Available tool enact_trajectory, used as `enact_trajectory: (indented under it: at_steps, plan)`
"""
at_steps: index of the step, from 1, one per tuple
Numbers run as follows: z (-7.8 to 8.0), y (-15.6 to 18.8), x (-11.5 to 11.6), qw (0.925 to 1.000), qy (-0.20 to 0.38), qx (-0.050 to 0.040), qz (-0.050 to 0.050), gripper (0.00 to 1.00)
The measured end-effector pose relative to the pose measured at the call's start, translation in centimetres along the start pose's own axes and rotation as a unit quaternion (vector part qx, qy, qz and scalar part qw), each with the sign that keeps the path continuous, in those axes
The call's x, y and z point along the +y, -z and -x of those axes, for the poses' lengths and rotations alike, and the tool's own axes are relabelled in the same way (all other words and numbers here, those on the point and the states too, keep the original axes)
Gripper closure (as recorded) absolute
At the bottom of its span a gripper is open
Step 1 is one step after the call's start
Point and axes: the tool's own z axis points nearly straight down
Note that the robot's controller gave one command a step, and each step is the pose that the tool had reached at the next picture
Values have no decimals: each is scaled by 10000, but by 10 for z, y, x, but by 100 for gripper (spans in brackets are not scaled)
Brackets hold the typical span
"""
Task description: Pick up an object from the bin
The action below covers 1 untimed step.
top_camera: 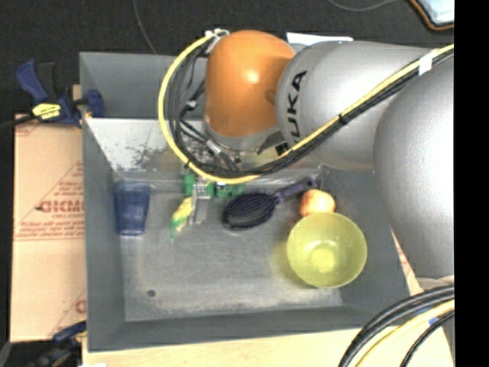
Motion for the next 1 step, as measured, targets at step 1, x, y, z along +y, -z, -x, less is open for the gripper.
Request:
enact_trajectory:
  at_steps: [1]
  plan:
    - [22,-91,-27,9915,1298,-10,-7,0]
